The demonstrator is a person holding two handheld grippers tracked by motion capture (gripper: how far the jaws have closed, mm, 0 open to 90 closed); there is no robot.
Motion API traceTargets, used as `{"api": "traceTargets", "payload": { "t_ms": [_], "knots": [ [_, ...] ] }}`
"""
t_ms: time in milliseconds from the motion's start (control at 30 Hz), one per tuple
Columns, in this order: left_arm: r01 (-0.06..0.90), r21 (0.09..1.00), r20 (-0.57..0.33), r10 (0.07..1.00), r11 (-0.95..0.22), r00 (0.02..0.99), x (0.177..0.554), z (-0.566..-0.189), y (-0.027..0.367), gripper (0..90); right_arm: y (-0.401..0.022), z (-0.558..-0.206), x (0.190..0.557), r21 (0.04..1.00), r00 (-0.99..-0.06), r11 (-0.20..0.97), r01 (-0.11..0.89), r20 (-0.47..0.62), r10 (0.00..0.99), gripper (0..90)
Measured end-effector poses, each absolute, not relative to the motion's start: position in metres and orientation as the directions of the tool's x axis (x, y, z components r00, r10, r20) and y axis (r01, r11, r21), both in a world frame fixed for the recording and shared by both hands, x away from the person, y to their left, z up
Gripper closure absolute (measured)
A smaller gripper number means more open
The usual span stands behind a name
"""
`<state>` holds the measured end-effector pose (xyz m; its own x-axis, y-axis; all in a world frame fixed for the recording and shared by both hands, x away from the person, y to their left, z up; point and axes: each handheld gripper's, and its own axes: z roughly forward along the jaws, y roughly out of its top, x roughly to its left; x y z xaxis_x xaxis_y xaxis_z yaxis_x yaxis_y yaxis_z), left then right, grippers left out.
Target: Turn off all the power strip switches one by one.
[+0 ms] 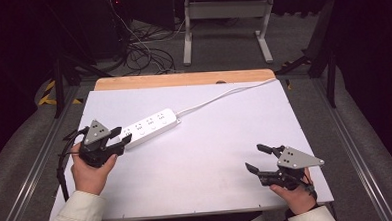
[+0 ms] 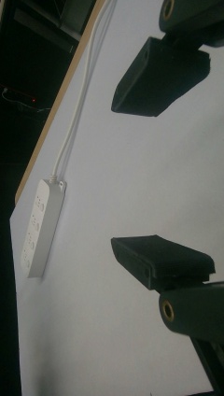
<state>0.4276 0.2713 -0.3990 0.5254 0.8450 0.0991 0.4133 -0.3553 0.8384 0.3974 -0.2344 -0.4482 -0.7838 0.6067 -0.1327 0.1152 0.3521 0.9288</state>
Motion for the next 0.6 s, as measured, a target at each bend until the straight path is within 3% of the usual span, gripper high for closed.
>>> {"api": "traceTargets", "payload": {
  "t_ms": [333,600],
  "knots": [
    [0.433,0.831,0.080,0.844,-0.350,0.530,0.443,-0.402,0.269,56.6,-0.234,-0.449,0.398,0.928,-0.783,0.355,0.117,-0.134,0.608,29.8],
    [0.480,0.814,0.033,0.852,-0.326,0.522,0.452,-0.405,0.272,62.7,-0.234,-0.449,0.398,0.927,-0.784,0.356,0.117,-0.134,0.606,29.9]
  ]
}}
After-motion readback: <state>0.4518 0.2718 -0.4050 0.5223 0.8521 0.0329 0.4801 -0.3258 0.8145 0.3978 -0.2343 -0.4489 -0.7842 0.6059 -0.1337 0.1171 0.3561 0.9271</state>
